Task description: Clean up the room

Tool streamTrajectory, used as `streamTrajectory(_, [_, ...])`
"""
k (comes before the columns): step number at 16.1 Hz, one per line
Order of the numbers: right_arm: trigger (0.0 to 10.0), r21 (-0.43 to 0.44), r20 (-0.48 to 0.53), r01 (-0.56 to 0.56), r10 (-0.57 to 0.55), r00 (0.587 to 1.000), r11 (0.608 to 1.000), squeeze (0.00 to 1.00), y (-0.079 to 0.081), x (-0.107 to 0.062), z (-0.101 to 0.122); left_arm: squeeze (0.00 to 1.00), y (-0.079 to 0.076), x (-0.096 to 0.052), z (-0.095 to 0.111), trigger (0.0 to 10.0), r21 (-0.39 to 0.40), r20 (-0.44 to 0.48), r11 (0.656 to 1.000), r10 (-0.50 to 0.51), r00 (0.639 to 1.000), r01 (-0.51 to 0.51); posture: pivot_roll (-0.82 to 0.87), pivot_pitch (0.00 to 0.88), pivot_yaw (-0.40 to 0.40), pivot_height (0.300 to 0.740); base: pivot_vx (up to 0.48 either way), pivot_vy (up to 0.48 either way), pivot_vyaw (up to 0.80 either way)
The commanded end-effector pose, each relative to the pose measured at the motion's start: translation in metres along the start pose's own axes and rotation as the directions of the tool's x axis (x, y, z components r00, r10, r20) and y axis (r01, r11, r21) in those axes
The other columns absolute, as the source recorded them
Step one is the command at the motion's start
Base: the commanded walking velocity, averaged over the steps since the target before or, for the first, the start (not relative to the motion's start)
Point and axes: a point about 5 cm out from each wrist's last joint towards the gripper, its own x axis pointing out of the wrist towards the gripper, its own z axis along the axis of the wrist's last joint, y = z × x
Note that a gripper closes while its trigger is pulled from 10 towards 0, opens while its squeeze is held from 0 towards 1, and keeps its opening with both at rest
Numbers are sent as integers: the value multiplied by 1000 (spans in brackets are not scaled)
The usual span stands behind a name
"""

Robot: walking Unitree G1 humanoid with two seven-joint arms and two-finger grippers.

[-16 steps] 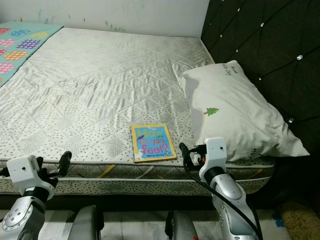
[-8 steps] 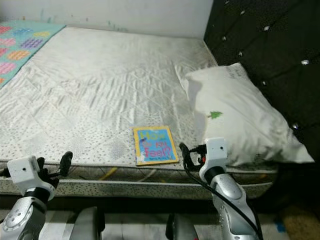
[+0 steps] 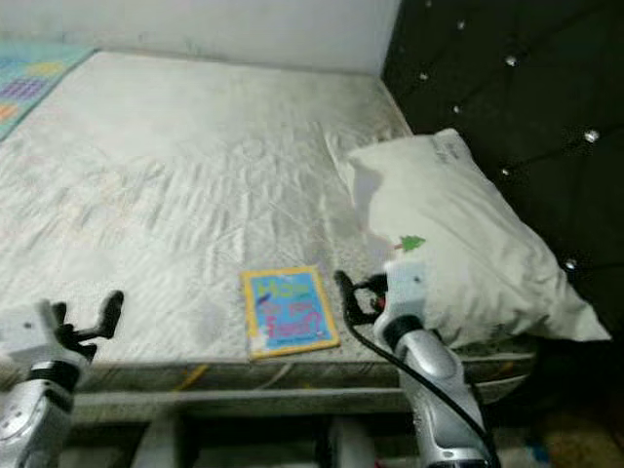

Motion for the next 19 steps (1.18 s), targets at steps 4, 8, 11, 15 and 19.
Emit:
streamTrajectory(4, [10000, -16, -27, 61, -62, 998, 998, 0, -17, -8, -5, 0, -11, 3, -7, 10000, -33, -35, 999, -22, 999, 21, -25, 43, -77, 575, 0, 0, 0])
streamTrajectory(8, [10000, -17, -27, 62, -63, 998, 998, 0, -17, -8, -5, 0, -10, 4, -7, 10000, -37, -42, 999, -15, 999, 13, -25, 43, -77, 575, 0, 0, 0])
streamTrajectory(11, [10000, -62, -44, 85, -88, 995, 994, 0, -31, -19, -5, 0, -2, 18, -24, 10000, -46, -155, 999, -20, 988, 13, -89, 67, -102, 575, 0, 0, 0])
streamTrajectory(15, [10000, -168, -98, 153, -171, 980, 974, 0, -72, -54, -2, 0, 12, 41, -28, 10000, -63, -225, 998, -14, 974, 0, -179, 98, -145, 575, 0, 0, 0])
streamTrajectory(19, [10000, -164, -113, 87, -107, 988, 983, 0, -73, -70, 17, 0, 20, 57, -30, 10000, -57, -284, 998, -32, 958, 16, -220, 121, -188, 575, 0, 0, 0])
